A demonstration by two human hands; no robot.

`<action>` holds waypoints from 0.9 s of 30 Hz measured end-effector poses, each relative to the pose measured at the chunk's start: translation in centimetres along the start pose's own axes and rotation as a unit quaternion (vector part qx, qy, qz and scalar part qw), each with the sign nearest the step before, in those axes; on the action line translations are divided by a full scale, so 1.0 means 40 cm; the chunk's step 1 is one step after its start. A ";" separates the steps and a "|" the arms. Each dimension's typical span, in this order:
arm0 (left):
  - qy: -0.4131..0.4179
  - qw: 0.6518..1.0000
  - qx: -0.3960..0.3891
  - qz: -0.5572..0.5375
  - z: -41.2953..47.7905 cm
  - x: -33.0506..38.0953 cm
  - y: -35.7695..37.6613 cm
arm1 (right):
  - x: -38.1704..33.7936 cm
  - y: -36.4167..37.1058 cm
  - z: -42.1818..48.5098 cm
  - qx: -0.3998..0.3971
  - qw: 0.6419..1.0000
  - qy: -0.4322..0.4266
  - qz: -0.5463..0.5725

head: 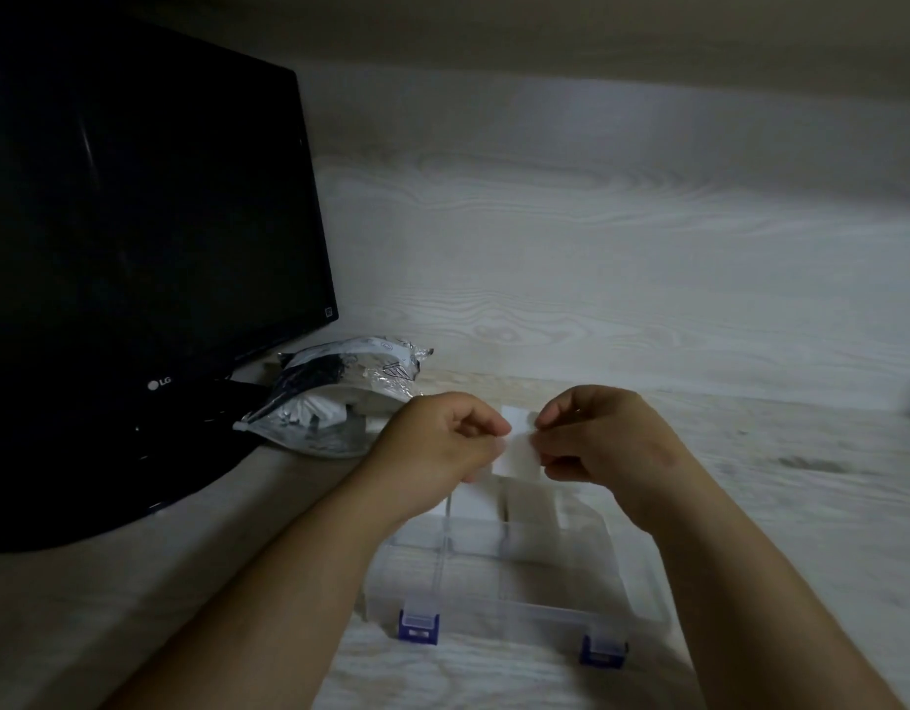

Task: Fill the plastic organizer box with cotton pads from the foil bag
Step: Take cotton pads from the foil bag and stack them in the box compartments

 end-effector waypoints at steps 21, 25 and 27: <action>0.035 0.941 -0.155 0.298 -0.008 -0.042 0.061 | 0.034 0.040 0.008 -0.083 0.948 0.092 -0.295; 0.065 0.930 -0.168 0.320 -0.004 -0.047 0.064 | 0.030 0.047 0.012 -0.104 0.929 0.083 -0.346; 0.070 0.929 -0.176 0.318 -0.005 -0.045 0.064 | 0.029 0.047 0.010 -0.116 0.920 0.079 -0.365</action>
Point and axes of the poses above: each hand's wrist, its own z-axis towards the middle knuckle, its own y-axis out of the palm, x = y × z, the point moved 5 cm from there along z, towards the middle knuckle, and after that the axes turned 8 degrees about -z, right-handed, at the moved point
